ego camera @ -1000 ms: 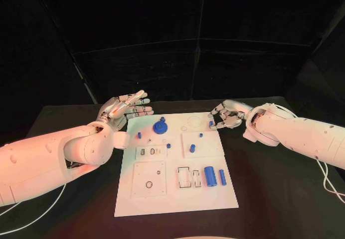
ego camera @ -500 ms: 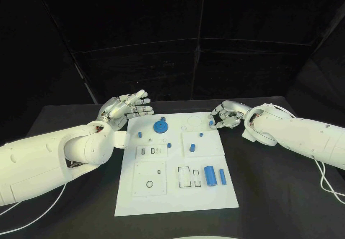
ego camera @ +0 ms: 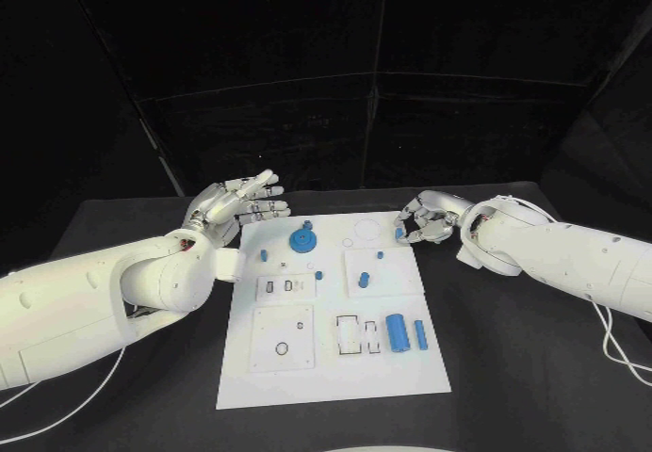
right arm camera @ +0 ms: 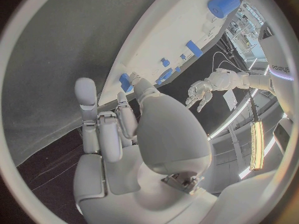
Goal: Assemble the parts on the task board
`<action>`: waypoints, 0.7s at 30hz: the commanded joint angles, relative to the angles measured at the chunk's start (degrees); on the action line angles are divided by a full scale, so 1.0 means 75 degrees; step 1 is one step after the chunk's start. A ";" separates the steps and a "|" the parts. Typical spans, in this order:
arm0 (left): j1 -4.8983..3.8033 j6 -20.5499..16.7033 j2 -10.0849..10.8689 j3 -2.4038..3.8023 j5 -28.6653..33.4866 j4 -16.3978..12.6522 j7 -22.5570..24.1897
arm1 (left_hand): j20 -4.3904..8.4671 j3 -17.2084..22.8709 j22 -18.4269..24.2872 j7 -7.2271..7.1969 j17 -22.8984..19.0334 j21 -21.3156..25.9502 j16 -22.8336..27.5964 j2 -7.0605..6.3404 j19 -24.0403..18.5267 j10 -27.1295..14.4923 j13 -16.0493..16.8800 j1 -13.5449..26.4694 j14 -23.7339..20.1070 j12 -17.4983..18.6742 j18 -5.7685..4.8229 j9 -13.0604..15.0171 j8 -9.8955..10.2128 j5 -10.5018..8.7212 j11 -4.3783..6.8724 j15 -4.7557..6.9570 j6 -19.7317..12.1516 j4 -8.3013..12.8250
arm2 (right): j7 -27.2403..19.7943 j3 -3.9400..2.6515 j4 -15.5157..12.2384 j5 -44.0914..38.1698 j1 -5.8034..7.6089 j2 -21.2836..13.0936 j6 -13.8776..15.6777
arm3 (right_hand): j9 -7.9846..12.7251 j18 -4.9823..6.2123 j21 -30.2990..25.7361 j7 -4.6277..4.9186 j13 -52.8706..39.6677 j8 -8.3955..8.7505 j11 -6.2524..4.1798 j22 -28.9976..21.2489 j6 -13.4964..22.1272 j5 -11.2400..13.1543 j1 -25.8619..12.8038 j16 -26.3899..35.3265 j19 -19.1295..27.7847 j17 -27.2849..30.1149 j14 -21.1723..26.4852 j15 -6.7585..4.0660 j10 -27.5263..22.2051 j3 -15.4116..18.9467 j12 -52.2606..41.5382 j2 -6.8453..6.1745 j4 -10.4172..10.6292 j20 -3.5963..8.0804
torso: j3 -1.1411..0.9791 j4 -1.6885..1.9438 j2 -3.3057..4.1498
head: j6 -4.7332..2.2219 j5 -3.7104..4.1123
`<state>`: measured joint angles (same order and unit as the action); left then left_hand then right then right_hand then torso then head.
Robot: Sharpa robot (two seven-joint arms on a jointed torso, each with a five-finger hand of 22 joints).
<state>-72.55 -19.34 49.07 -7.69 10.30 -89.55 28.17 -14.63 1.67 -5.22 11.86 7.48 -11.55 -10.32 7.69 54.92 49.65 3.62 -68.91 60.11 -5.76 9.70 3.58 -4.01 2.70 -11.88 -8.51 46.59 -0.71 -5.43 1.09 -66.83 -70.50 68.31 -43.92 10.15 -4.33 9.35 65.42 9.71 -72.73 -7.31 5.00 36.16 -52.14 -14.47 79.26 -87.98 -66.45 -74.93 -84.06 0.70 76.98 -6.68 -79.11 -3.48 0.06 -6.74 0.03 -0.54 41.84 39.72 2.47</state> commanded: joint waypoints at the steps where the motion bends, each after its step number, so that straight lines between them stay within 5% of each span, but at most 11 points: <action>1: -0.0007 0.0095 -0.0002 0.0003 -0.0031 -0.0002 0.0040 | 0.0005 0.0002 0.0009 0.0362 -0.0012 0.0049 0.0052 0.0024 0.0065 0.0002 0.0001 -0.0025 0.0048 0.0025 0.0090 0.0010 0.0006 0.0048 0.0004 -0.0012 0.0054 0.0040 | 0.0017 -0.0002 0.0005 -0.0080 0.0011 0.0011 0.0007 | -0.0006 -0.0042 0.0050 -0.0001 -0.0018 -0.0072 -0.0039 0.0013 -0.0088 0.0042 0.0000 0.0013 -0.0023 -0.1085 -0.0596 -0.0049 0.0031 -0.0019 -0.0045 0.0083 -0.0057 0.0052 | -0.0003 -0.0003 -0.0001 | 0.0001 -0.0014; 21: -0.0007 0.0082 0.0002 0.0003 -0.0031 0.0009 0.0022 | 0.0006 0.0003 0.0014 0.0363 -0.0013 0.0057 0.0057 0.0027 0.0068 0.0003 -0.0001 -0.0023 0.0048 0.0026 0.0090 0.0009 0.0007 0.0048 0.0003 -0.0012 0.0052 0.0042 | 0.0107 -0.0002 0.0028 -0.0137 0.0005 0.0083 -0.0087 | -0.0015 -0.0053 0.0102 -0.0121 -0.0087 -0.0254 -0.0144 0.0087 -0.0533 0.0163 -0.0037 0.0004 -0.0075 -0.1120 -0.0605 -0.0135 0.0106 -0.0168 -0.0077 0.0249 -0.0087 0.0124 | -0.0007 0.0001 0.0000 | 0.0037 0.0030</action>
<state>-72.55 -19.35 49.07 -7.69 10.30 -89.50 28.12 -14.63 1.67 -5.21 11.86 7.48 -11.41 -10.18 7.69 54.92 49.65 3.63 -68.90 60.11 -5.76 9.69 3.57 -4.01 2.70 -11.88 -8.51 46.59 -0.71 -4.81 1.10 -66.61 -71.13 68.26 -43.36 9.97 -4.40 9.35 65.89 8.78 -73.33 -8.93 4.19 36.76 -55.64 -13.52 78.94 -87.98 -67.07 -74.92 -83.84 0.07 77.80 -7.57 -79.37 -2.15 -0.47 -6.12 0.00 -0.57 41.84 39.95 2.67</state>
